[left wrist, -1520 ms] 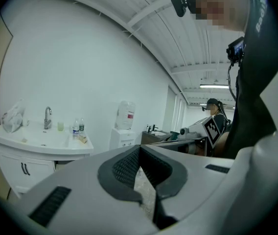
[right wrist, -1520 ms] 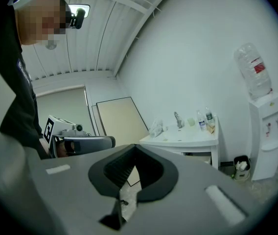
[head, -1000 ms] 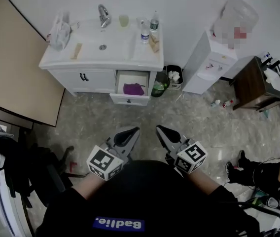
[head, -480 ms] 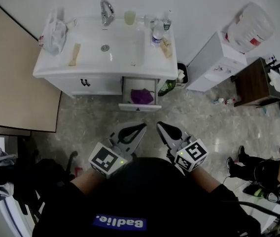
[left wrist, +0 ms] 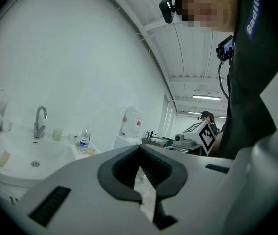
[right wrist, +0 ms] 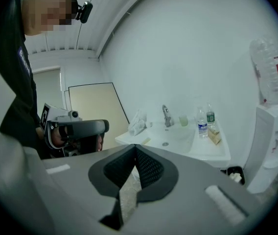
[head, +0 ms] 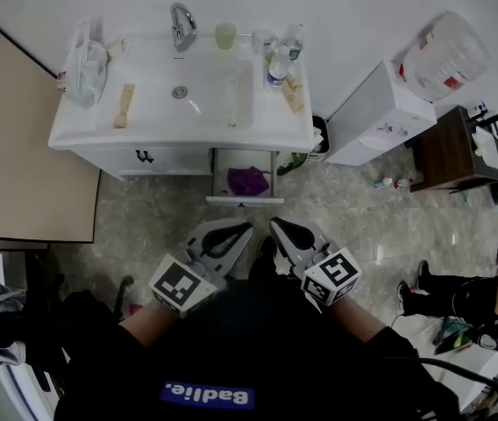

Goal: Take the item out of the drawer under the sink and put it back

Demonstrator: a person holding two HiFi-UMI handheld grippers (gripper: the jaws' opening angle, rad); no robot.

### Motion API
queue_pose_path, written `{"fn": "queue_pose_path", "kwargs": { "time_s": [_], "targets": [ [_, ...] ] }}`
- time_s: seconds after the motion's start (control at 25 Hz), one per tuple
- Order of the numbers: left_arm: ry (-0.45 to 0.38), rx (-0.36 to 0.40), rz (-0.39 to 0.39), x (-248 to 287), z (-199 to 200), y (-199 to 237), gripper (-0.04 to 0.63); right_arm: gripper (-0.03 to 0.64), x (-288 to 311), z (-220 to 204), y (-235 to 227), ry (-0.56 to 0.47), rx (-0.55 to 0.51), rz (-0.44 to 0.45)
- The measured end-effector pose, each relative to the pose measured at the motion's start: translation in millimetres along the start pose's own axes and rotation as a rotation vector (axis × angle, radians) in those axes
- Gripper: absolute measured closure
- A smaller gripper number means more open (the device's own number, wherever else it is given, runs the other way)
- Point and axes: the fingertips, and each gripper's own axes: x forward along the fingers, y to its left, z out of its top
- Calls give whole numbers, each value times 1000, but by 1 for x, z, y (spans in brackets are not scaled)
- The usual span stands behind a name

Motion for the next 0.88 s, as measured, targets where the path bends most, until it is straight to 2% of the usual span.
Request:
{"fn": "queue_pose_path", "kwargs": {
  "time_s": [0.16, 0.36, 0.48, 0.88],
  "targets": [
    [-7, 0, 40, 13, 3, 5, 591, 615, 3, 1, -15, 13, 0, 34],
    [22, -9, 71, 37, 12, 6, 591, 615, 6, 7, -42, 36, -16, 80],
    [-8, -31, 105, 48, 13, 11, 591, 614, 12, 1, -55, 58, -25, 108],
    [-5, -65, 194, 71, 10, 31, 591, 611, 41, -25, -104, 185, -30, 165]
  ]
}}
